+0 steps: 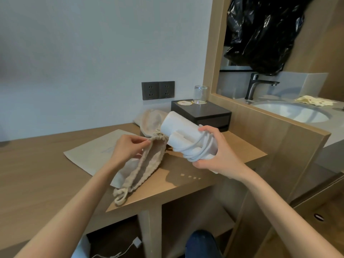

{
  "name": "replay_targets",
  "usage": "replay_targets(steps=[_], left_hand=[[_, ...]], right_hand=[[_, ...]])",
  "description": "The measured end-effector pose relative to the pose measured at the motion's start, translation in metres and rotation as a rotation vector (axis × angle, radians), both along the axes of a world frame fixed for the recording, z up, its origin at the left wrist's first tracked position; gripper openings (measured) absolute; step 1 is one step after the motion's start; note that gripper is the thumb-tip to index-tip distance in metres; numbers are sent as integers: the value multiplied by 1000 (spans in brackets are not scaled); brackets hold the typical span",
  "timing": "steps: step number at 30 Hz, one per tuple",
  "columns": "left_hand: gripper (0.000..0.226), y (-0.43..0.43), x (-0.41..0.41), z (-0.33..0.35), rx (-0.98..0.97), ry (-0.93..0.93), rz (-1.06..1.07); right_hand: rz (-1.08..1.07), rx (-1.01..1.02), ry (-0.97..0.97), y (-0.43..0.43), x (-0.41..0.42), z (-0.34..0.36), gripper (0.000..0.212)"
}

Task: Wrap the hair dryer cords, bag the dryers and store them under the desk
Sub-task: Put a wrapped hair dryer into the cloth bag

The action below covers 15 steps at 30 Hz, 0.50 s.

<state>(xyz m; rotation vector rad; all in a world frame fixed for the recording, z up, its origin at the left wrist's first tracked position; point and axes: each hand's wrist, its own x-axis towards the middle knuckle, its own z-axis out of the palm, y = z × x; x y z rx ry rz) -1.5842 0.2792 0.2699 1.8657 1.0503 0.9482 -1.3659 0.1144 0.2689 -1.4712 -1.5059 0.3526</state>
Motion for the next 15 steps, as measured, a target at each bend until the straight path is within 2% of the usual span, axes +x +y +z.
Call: replay_targets(steps=[4, 9, 13, 15], left_hand=[[12, 6, 8, 12, -93, -46, 6], [10, 9, -5, 23, -110, -89, -79], [3, 10, -13, 32, -53, -97, -68], [12, 8, -12, 37, -71, -74, -89]], right_hand=[[138, -73, -59, 2, -19, 4, 84], [109, -83, -191, 6, -27, -7, 86], [93, -143, -388, 8, -33, -4, 85], [70, -157, -531, 9, -43, -1, 85]])
